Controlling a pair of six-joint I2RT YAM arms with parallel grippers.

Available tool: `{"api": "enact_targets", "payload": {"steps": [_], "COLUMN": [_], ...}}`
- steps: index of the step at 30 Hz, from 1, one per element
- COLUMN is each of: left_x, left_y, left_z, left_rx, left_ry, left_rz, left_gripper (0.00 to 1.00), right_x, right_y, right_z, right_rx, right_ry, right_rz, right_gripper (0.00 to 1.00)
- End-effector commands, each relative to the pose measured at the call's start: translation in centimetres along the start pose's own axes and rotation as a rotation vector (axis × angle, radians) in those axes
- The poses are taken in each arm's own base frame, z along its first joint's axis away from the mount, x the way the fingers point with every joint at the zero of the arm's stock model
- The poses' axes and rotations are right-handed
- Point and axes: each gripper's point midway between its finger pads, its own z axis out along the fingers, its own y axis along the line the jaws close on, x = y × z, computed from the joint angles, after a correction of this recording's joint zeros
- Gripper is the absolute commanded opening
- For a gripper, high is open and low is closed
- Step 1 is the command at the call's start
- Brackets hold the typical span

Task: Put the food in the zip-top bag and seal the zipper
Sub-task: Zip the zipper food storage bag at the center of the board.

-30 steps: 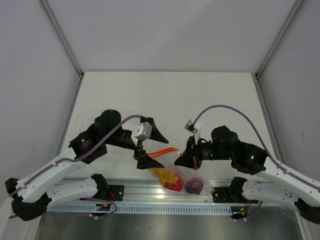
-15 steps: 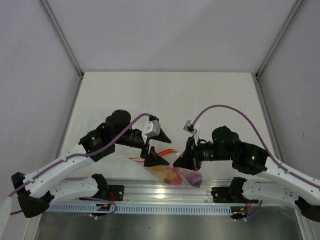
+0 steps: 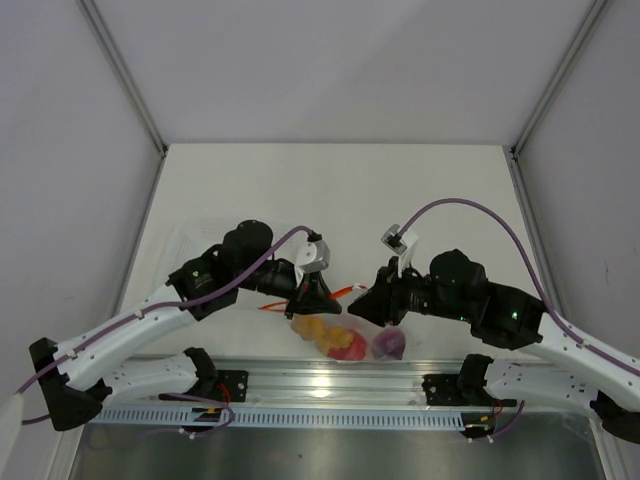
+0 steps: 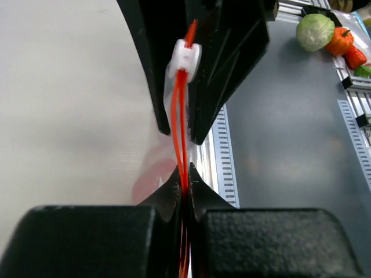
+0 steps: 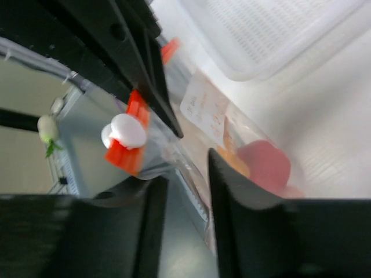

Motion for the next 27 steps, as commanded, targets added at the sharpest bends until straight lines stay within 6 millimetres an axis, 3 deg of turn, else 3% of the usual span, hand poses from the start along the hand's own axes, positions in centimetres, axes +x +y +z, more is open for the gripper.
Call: {"api": "enact_targets", "payload": {"steps": [1,4,7,14,24,26,27], "left_x": [-1.6,-2.2,-2.6,-2.7,-3.1,-3.1,-3.1], "left_y": [0.4,0.8,0.3,-1.3,-2.5,-2.4,-2.4], "left_z": [-0.3,-0.7,-0.8,-0.5,-0.5,-0.4,-0.4], "left_rx": [-0.051,-0.101,-0.08,0.021,0.095,0.092,0.093], "left_ry": [-0.013,-0.032,-0.05,-0.033,-0.027,-0.025,-0.025], "left_rz": [-0.031,-0.059,-0.064,-0.074,-0.095,-0.102,-0.105], "left_gripper": [0.01,0.01,0.01,0.01,0.01,0.01,0.01], "right_x": [-2.3,-2.6,-2.4,-2.5,-2.8,-2.7,-2.7], "right_y": [-1.1,-2.8,-3.7,-2.8,0.4,0.7,0.7], "right_z": [-0.8,-1.4,-2.1,-2.8,-1.6,-1.1,-1.0], "right_rx": [0.107,0.212,0.253,0.164,-0.027,-0.042,-0.045], "right_ry": [-0.088,-0.108,-0.109,-0.148,-0.136,-0.125,-0.12], "right_rz": [0.021,0.039,0.014,-0.09,-0.186,-0.187,-0.185], "right_gripper": [0.37,0.63,0.71,0.59,0.49,0.43,0.35]}}
